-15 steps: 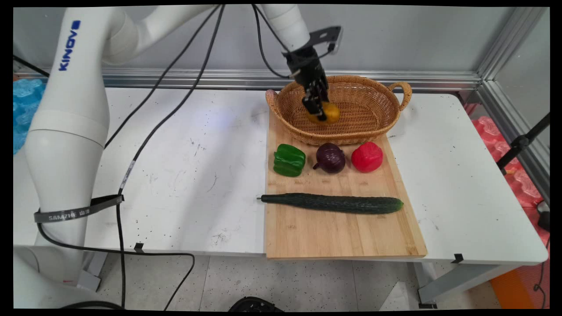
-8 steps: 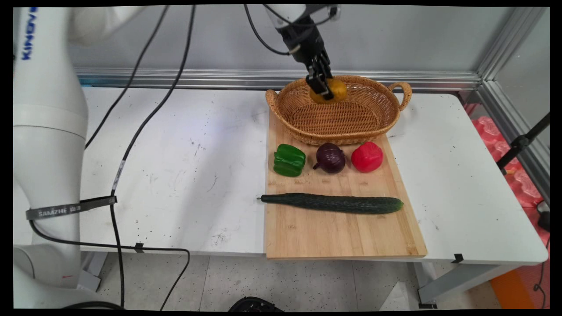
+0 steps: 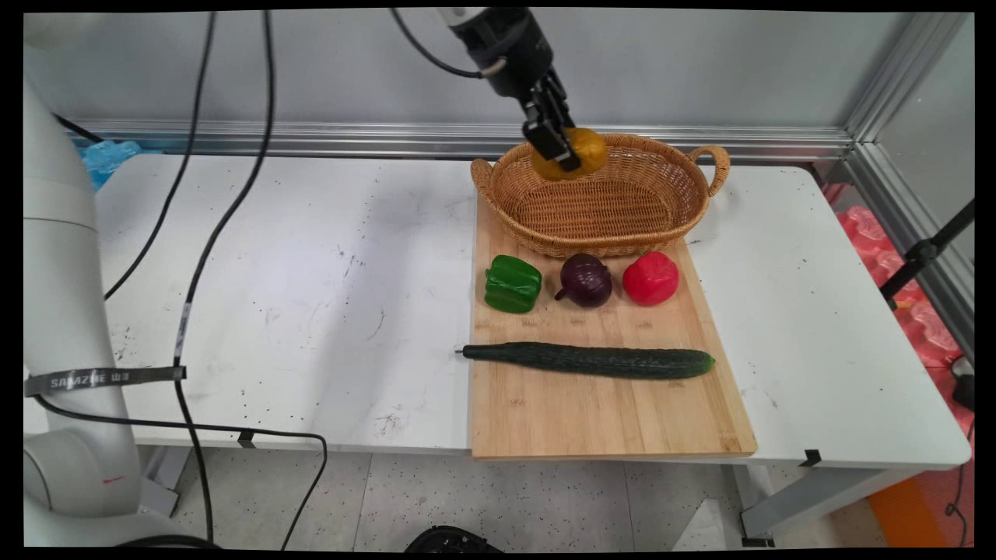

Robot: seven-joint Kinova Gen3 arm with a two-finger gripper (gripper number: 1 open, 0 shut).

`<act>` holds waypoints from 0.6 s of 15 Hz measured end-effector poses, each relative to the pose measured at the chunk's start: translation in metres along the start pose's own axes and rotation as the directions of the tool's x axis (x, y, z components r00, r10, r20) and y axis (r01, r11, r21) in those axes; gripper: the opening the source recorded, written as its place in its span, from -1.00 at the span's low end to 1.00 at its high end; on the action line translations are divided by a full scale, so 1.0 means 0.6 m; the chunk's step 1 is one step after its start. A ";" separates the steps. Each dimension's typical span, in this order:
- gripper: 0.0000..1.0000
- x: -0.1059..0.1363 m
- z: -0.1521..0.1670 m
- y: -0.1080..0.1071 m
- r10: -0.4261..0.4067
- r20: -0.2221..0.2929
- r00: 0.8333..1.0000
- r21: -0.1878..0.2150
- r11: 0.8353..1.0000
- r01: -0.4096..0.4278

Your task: Place the picked object on the cutting board

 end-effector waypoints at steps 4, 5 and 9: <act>-1.00 -0.019 -0.042 0.074 -0.013 0.020 1.000 -0.018 1.000 0.014; -1.00 -0.023 -0.049 0.086 -0.014 0.023 1.000 -0.022 1.000 0.014; -1.00 -0.046 -0.074 0.154 0.001 0.046 0.999 -0.049 0.999 0.002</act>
